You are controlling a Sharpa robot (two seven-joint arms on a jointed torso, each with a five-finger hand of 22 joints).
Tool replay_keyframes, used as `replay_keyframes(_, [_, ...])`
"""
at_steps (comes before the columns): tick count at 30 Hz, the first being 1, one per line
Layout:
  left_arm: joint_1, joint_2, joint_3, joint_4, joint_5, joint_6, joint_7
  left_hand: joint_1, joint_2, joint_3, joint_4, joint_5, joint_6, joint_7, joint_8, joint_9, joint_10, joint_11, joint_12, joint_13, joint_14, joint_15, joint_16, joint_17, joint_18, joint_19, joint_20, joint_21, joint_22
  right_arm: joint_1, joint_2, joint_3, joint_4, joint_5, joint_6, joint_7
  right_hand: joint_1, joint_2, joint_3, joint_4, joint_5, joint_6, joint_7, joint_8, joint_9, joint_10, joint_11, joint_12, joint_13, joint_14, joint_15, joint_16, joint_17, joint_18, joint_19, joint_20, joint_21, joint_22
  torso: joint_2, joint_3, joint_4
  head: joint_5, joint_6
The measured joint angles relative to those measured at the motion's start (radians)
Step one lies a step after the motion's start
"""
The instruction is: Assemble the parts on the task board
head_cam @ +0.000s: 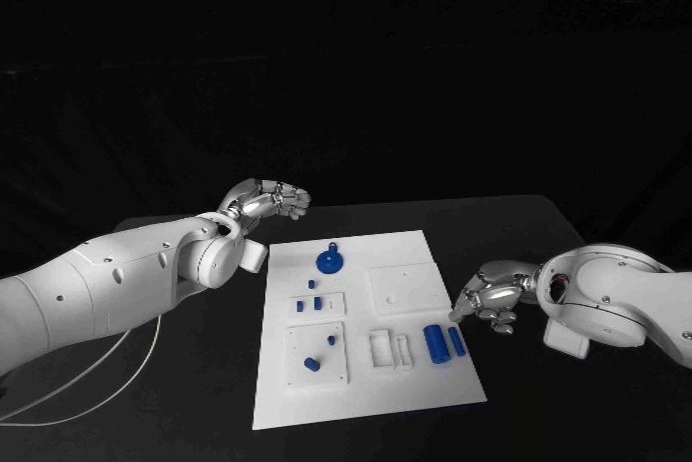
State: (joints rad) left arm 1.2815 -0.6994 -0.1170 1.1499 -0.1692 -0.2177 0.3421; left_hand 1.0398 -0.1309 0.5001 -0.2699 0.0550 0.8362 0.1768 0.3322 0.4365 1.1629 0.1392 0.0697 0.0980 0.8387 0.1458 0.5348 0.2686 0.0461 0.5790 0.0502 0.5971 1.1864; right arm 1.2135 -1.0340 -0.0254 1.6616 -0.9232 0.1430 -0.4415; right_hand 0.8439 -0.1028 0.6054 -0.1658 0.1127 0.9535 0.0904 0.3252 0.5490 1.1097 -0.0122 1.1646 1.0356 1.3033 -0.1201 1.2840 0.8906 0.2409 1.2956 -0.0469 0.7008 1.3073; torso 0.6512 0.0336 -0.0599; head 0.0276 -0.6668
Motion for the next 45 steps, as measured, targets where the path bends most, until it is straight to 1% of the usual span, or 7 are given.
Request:
replay_keyframes(4, [0.000,-0.012,0.000,0.011,-0.001,0.011,0.007,-0.031,-0.016,-0.047,-0.012,0.000,-0.004,-0.004,0.000,0.000,-0.004,0.004,0.000,-0.004,0.000,0.000,-0.006,0.010,0.000,-0.004,0.004,-0.006,0.003,0.000,-0.002,-0.014,0.023,-0.037,0.023,-0.027,-0.024,-0.022,-0.014,0.008,-0.010,-0.003,0.003,0.000,0.003,0.000,0.000,0.001,0.007,-0.002,-0.001,0.001,0.004,0.000,0.000,0.000,0.006,0.000,-0.005,-0.0001,-0.0022,-0.007,-0.009])
replay_keyframes(7, [0.000,-0.021,0.000,0.021,-0.003,0.013,0.010,-0.049,-0.021,-0.067,-0.012,0.000,-0.004,-0.004,0.000,-0.001,-0.004,0.004,0.000,-0.006,0.000,0.000,-0.011,0.016,0.000,-0.004,0.004,-0.006,0.005,0.000,0.000,-0.027,0.032,-0.067,0.033,-0.038,-0.059,-0.035,-0.042,0.008,0.027,-0.009,0.009,-0.008,0.004,0.000,0.000,0.001,0.013,-0.003,0.000,0.001,0.009,0.000,-0.005,-0.006,0.011,0.000,-0.007,-0.0006,-0.0027,-0.015,-0.016])
replay_keyframes(9, [0.000,-0.025,0.000,0.024,-0.004,0.014,0.011,-0.052,-0.024,-0.071,-0.010,0.000,-0.004,-0.004,0.000,-0.001,-0.004,0.004,0.000,-0.006,0.002,0.002,-0.011,0.018,0.000,-0.004,0.004,-0.006,0.005,0.000,0.007,-0.031,0.030,-0.079,0.036,-0.042,-0.073,-0.031,-0.057,0.007,0.035,-0.011,0.011,-0.010,0.005,0.000,0.000,0.001,0.016,-0.003,0.000,0.001,0.011,0.000,-0.006,-0.005,0.011,0.000,-0.007,-0.0012,-0.0029,-0.019,-0.018])
replay_keyframes(14, [0.000,-0.026,0.000,0.026,-0.005,0.014,0.011,-0.060,-0.033,-0.080,-0.012,0.000,-0.041,0.012,-0.011,-0.011,-0.011,0.004,0.000,-0.011,0.004,0.004,-0.016,0.028,-0.001,0.000,0.000,-0.013,0.007,0.000,0.036,-0.036,0.021,-0.101,0.037,-0.047,-0.084,-0.021,-0.076,-0.004,0.046,-0.011,0.011,-0.013,0.006,0.000,0.000,-0.004,0.022,-0.003,0.000,0.001,0.013,0.000,-0.010,-0.009,0.015,0.000,-0.008,-0.0042,-0.0036,-0.026,-0.021])
replay_keyframes(32, [-0.001,-0.022,0.000,0.029,-0.008,0.013,0.008,-0.069,-0.024,-0.083,-0.009,0.000,-0.041,0.012,-0.011,-0.011,-0.011,0.004,0.000,-0.013,0.004,0.004,-0.020,0.031,-0.001,0.000,0.000,-0.013,0.008,-0.013,0.102,-0.058,-0.021,-0.176,0.043,-0.071,-0.104,-0.010,-0.100,-0.011,0.034,-0.013,0.009,-0.021,0.008,0.000,0.000,-0.009,0.029,-0.003,0.000,0.001,0.017,-0.001,-0.015,-0.007,0.019,0.000,-0.007,-0.0054,-0.0022,-0.025,-0.032])
replay_keyframes(41, [-0.001,-0.023,0.000,0.029,-0.008,0.013,0.007,-0.073,-0.020,-0.083,-0.009,0.005,-0.048,0.012,-0.011,-0.011,-0.011,0.004,0.000,-0.014,0.004,0.004,-0.024,0.035,-0.001,0.000,0.000,-0.017,0.010,-0.030,0.155,-0.059,-0.006,-0.198,0.026,-0.082,-0.124,-0.008,-0.112,-0.007,0.023,-0.013,0.009,-0.024,0.009,0.000,0.000,-0.011,0.033,-0.003,0.000,0.001,0.019,-0.001,-0.017,-0.005,0.023,0.000,-0.007,-0.0051,-0.0035,-0.021,-0.038])
replay_keyframes(45, [-0.001,-0.022,0.000,0.029,-0.008,0.013,0.003,-0.073,-0.020,-0.083,-0.009,0.006,-0.048,0.012,-0.011,-0.011,-0.013,0.006,0.000,-0.014,0.004,0.004,-0.024,0.035,-0.001,0.000,0.000,-0.017,0.010,-0.033,0.167,-0.058,0.003,-0.198,0.008,-0.086,-0.134,0.001,-0.136,-0.029,0.018,-0.014,0.007,-0.027,0.010,0.000,0.000,-0.016,0.037,-0.003,0.001,0.001,0.023,-0.001,-0.023,-0.007,0.025,0.000,-0.007,-0.0056,-0.0029,-0.020,-0.039])
